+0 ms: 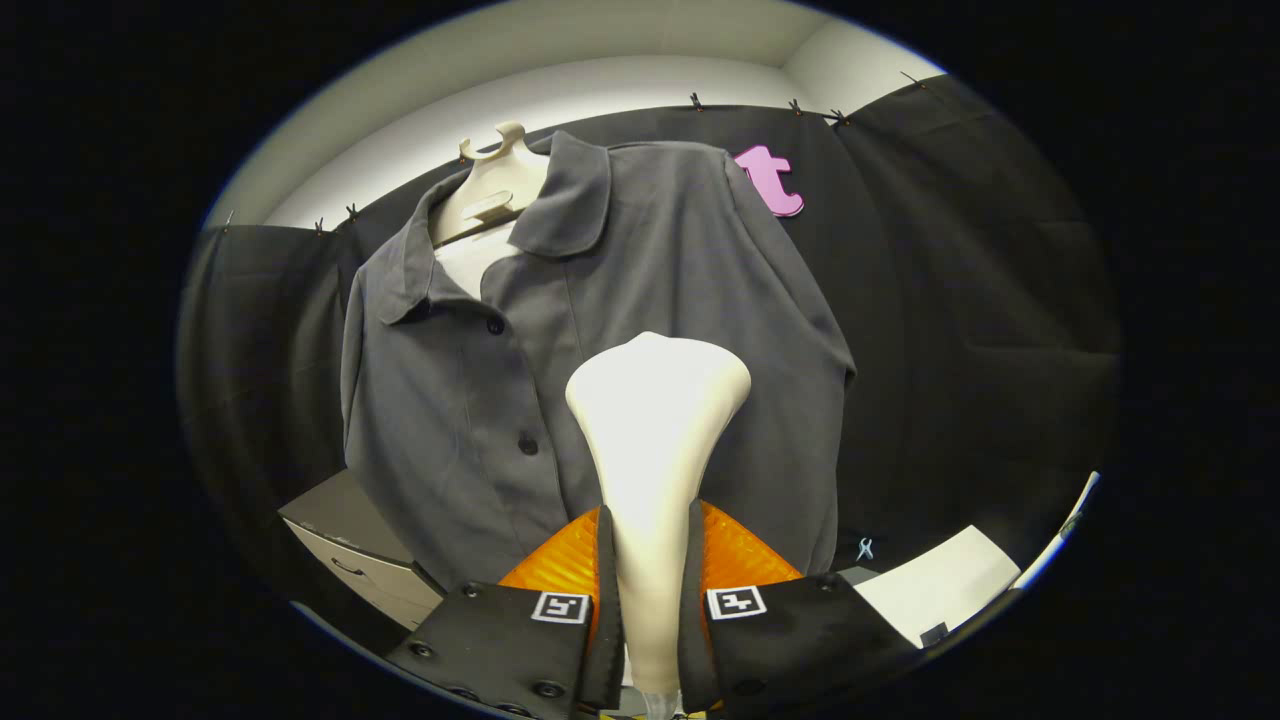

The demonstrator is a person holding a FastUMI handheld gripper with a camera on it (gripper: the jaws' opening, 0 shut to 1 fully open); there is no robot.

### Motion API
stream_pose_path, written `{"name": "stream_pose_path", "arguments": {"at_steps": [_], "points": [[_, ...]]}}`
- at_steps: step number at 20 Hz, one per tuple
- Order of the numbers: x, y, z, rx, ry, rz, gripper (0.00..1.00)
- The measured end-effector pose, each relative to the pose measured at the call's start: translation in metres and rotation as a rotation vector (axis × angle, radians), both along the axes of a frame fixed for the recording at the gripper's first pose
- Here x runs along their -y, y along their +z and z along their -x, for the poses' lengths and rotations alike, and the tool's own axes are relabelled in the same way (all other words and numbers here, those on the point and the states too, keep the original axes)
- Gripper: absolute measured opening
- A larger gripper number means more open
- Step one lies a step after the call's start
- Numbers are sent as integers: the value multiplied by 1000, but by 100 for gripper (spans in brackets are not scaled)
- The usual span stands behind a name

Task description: Iron the clothes twice with a garment steamer, once on the left side and once on the right side.

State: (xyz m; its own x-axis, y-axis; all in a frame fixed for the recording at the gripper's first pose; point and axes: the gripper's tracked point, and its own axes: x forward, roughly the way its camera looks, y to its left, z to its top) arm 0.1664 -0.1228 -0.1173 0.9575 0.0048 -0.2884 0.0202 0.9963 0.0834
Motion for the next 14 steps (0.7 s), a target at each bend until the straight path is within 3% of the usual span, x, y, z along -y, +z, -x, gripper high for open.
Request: {"name": "stream_pose_path", "arguments": {"at_steps": [14], "points": [[14, -118, 40, -114, -21, -45, 29]]}}
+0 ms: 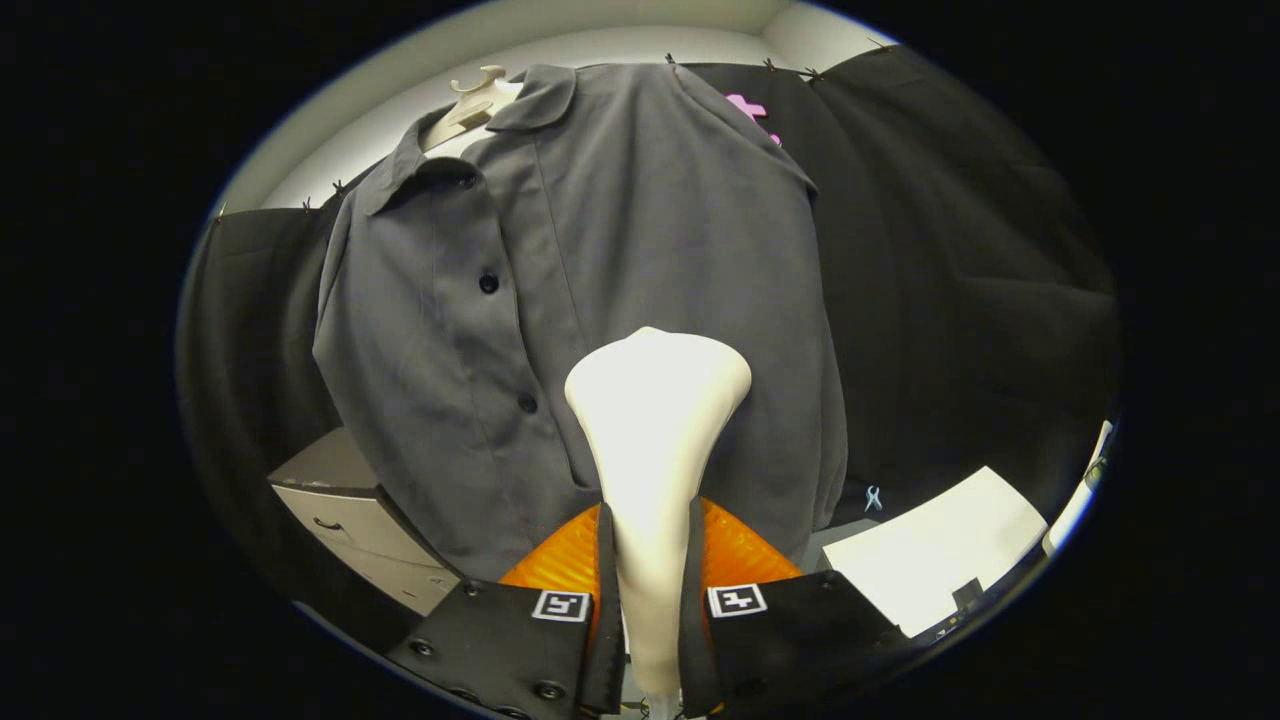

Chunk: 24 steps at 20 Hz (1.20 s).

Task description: Iron the clothes twice with a garment steamer, once on the left side and once on the right side.

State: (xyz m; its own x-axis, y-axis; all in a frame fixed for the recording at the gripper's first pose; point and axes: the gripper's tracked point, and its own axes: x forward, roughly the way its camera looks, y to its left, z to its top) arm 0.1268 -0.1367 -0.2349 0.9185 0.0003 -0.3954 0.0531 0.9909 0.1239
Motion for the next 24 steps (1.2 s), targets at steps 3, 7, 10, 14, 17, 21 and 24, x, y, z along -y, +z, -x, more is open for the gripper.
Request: {"name": "stream_pose_path", "arguments": {"at_steps": [3, 7, 10, 14, 17, 21, 24], "points": [[2, -22, 7, -22, -3, -8, 29], [4, -45, 18, -38, 8, 3, 29], [7, -59, 25, -37, 8, -11, 29], [19, -88, 43, -83, -15, -24, 29], [23, -118, 57, -155, -16, -20, 29], [19, -112, 62, -171, -25, -26, 29], [14, -88, 62, -149, -16, -11, 29]]}}
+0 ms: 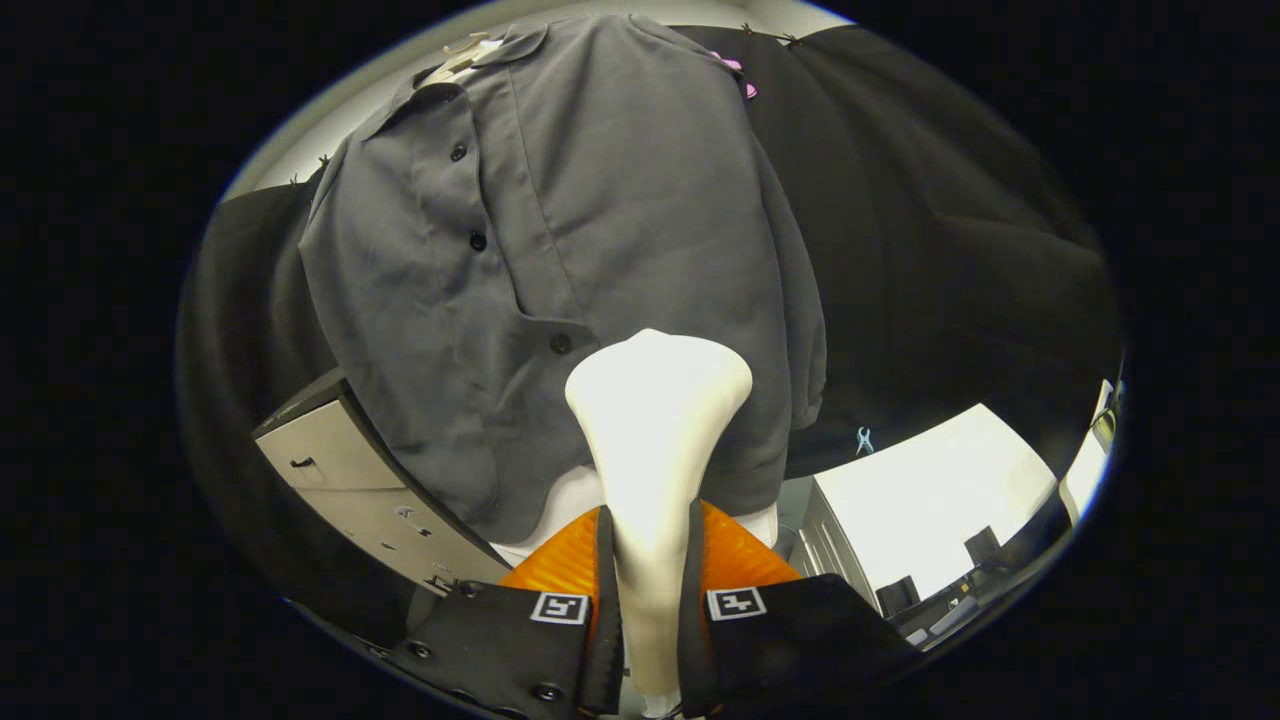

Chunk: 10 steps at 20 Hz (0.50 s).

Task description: Iron the clothes twice with a garment steamer, once on the left side and once on the right side.

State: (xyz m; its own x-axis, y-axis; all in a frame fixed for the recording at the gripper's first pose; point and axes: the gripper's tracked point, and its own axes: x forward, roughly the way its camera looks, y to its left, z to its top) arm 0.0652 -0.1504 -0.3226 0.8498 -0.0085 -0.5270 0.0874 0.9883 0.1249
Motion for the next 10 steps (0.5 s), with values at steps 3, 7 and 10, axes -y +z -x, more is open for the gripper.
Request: {"name": "stream_pose_path", "arguments": {"at_steps": [3, 7, 10], "points": [[-6, 25, -1, 22, 3, 13, 29], [-18, 62, -6, 59, -6, 28, 29], [-32, 97, -8, 106, -17, 50, 29]]}}
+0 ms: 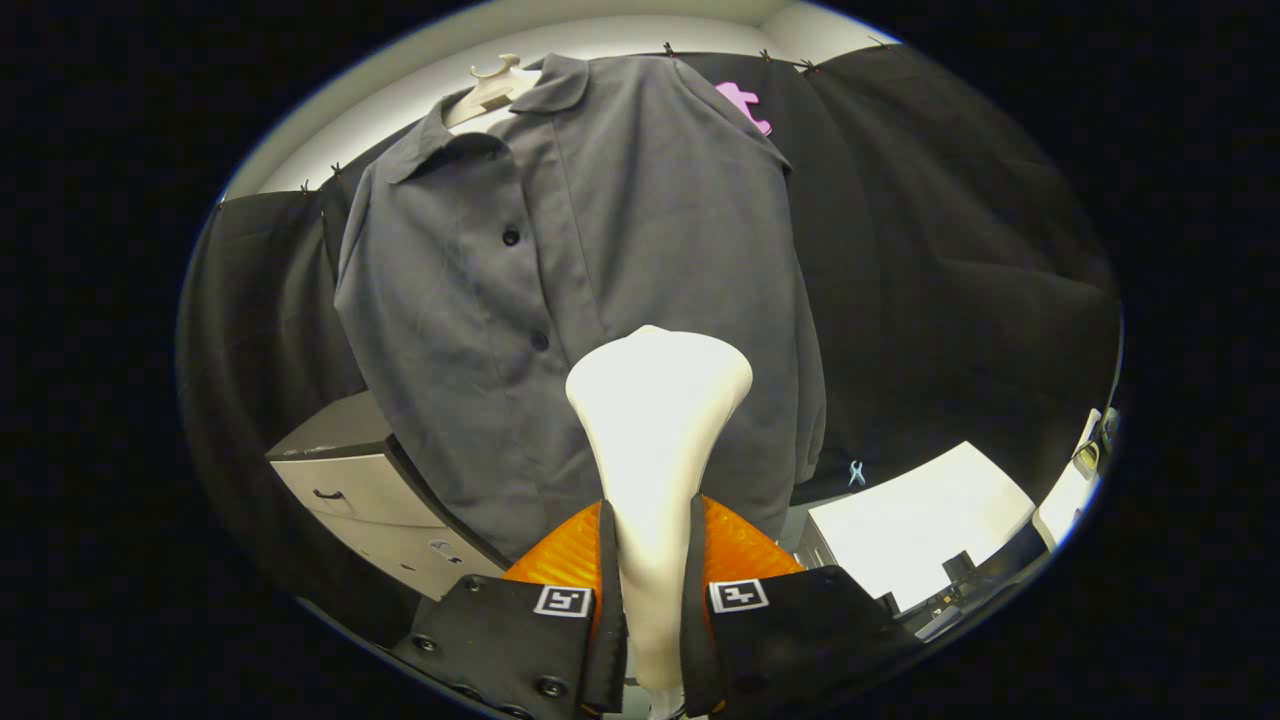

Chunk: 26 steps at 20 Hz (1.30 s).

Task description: Iron the clothes twice with a garment steamer, once on the left side and once on the right side.

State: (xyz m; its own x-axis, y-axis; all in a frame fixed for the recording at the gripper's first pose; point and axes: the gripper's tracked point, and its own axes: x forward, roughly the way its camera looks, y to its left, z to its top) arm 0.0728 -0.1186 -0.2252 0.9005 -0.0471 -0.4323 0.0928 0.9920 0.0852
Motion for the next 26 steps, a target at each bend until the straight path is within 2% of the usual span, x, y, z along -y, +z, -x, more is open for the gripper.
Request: {"name": "stream_pose_path", "arguments": {"at_steps": [5, 9, 15, 22, 26], "points": [[-34, 50, 2, 59, -35, -14, 29], [-59, 97, 6, 149, -56, 27, 29], [-106, 149, 27, 255, -59, 37, 29], [-127, 186, 57, 342, -107, 52, 29], [-134, 195, 65, 355, -99, 71, 29]]}}
